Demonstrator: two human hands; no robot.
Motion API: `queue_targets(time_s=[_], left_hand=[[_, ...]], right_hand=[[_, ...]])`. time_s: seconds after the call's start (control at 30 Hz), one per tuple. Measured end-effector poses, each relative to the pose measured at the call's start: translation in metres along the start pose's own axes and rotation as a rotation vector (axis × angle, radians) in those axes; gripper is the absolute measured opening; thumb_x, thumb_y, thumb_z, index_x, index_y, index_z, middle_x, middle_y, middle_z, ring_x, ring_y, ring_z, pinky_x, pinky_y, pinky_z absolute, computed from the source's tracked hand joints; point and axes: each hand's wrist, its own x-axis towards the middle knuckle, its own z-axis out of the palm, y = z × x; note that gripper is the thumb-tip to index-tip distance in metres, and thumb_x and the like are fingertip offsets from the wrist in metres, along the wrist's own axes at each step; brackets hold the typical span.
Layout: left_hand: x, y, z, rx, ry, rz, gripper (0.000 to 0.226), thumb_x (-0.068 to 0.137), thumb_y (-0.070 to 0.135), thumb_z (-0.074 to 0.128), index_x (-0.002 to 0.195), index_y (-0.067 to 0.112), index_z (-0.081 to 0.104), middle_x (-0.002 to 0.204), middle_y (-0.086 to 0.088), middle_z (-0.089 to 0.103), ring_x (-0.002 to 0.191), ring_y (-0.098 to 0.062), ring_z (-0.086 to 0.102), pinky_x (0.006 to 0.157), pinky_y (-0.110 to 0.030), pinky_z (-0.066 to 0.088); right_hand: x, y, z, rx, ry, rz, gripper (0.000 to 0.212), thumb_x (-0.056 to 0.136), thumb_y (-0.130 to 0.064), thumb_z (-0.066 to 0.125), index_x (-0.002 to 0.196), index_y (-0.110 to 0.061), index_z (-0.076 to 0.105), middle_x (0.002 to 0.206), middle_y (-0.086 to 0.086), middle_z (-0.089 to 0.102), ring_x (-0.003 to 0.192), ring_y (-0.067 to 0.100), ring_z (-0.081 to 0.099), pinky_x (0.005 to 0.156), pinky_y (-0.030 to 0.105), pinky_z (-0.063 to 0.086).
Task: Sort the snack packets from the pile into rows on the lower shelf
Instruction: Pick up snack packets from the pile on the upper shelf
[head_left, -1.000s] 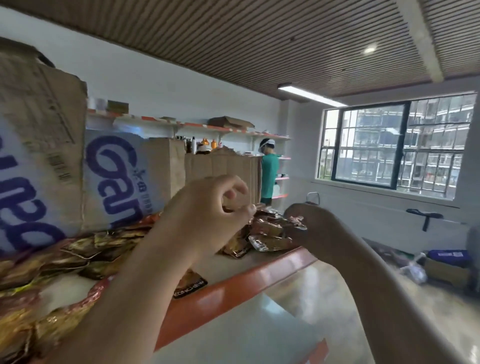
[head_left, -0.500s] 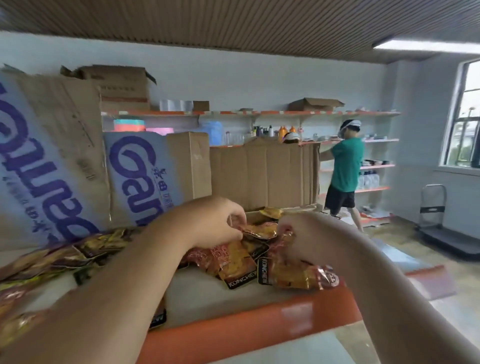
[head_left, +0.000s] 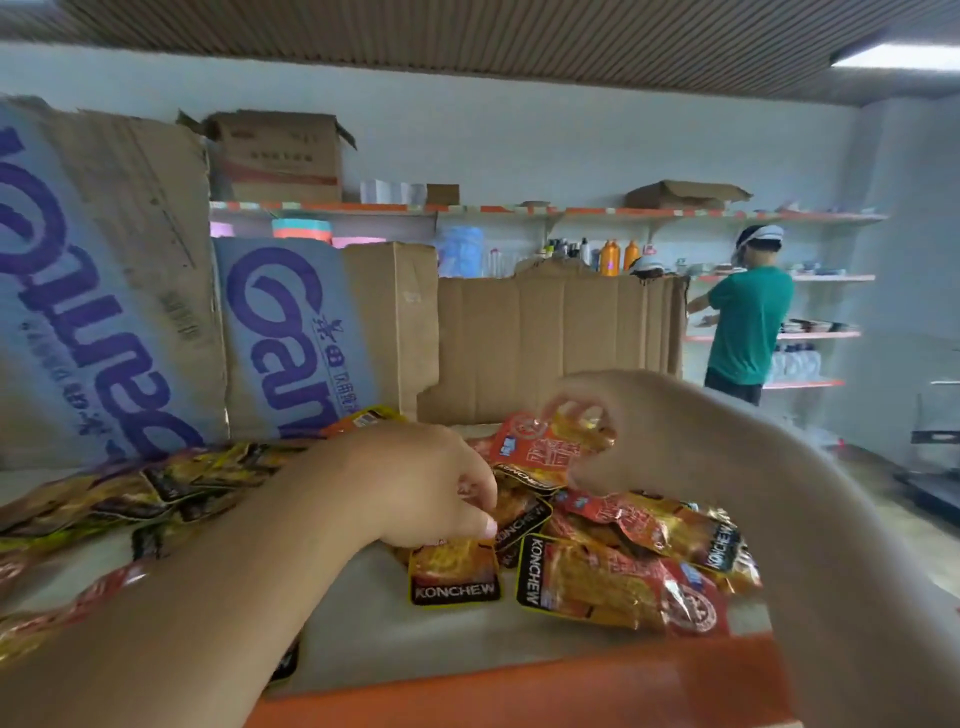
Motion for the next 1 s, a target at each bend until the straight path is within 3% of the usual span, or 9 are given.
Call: queue_targets(time_s=[0.13,0.27,0.43,0.63,0.77,0.83,0.93,1.0], left_hand=[[0.001,0.002,0.004,0.055,0.061,-0.111,0.038,0.078,0.069,0.074,0.088,0.032,0.069,0.087,0.013,0.062,0.079,-0.007,0.058,0.068,-0.030,0.051],[-0.001,0.009,0.002,0.029,0.019,-0.181,0.046,0.072,0.064,0.083,0.093,0.030,0.061,0.094,0.008,0.062,0.080,-0.011,0.057,0.058,-0.030,0.042],[-0.014,0.009,-0.008,-0.015,-0.087,-0.267,0.061,0.064,0.064,0.089,0.103,0.031,0.055,0.100,0.010,0.058,0.085,-0.010,0.054,0.060,-0.029,0.040],[-0.018,0.011,-0.015,-0.034,-0.126,-0.234,0.055,0.073,0.048,0.090,0.112,0.027,0.057,0.102,0.007,0.060,0.085,-0.012,0.055,0.058,-0.027,0.039],[-0.018,0.006,-0.018,-0.036,-0.144,-0.196,0.057,0.075,0.040,0.090,0.121,0.024,0.058,0.110,0.004,0.061,0.092,-0.016,0.058,0.057,-0.026,0.039],[-0.019,0.001,-0.019,-0.011,-0.150,-0.165,0.060,0.076,0.037,0.091,0.125,0.025,0.058,0.114,0.004,0.060,0.095,-0.017,0.057,0.057,-0.026,0.039],[-0.019,-0.008,-0.017,-0.023,-0.130,-0.125,0.058,0.076,0.034,0.090,0.124,0.027,0.060,0.112,0.004,0.061,0.090,-0.015,0.058,0.056,-0.027,0.040],[-0.019,-0.015,-0.015,-0.066,-0.077,-0.109,0.051,0.074,0.030,0.089,0.117,0.030,0.062,0.104,0.007,0.060,0.082,-0.010,0.056,0.054,-0.026,0.041]], right_hand=[[0.014,0.008,0.021,-0.008,0.091,-0.005,0.055,0.078,-0.049,0.081,0.121,-0.061,0.047,0.119,-0.028,0.058,0.092,-0.005,0.058,0.066,0.018,0.045],[0.018,0.022,0.033,-0.016,0.085,0.047,0.055,0.076,-0.054,0.081,0.117,-0.062,0.045,0.117,-0.028,0.056,0.087,-0.005,0.056,0.061,0.019,0.041],[0.016,0.032,0.038,0.019,-0.024,0.067,0.055,0.073,-0.053,0.083,0.119,-0.054,0.053,0.103,-0.034,0.048,0.091,-0.008,0.052,0.070,0.020,0.044],[0.015,0.036,0.035,0.097,-0.049,0.109,0.055,0.066,-0.062,0.080,0.115,-0.058,0.057,0.119,-0.032,0.056,0.110,-0.002,0.057,0.085,0.030,0.057],[0.011,0.041,0.034,0.146,-0.054,0.146,0.056,0.067,-0.054,0.083,0.115,-0.065,0.056,0.113,-0.041,0.058,0.111,-0.012,0.054,0.094,0.030,0.051],[0.013,0.040,0.034,0.133,-0.060,0.157,0.057,0.065,-0.056,0.082,0.115,-0.065,0.057,0.117,-0.037,0.059,0.112,-0.010,0.054,0.100,0.033,0.050],[0.016,0.036,0.033,0.089,-0.073,0.167,0.056,0.058,-0.064,0.078,0.109,-0.072,0.056,0.117,-0.032,0.059,0.108,-0.009,0.056,0.093,0.027,0.050],[0.015,0.035,0.032,0.120,-0.056,0.154,0.053,0.064,-0.059,0.082,0.110,-0.070,0.058,0.112,-0.035,0.062,0.104,-0.012,0.058,0.090,0.023,0.049]])
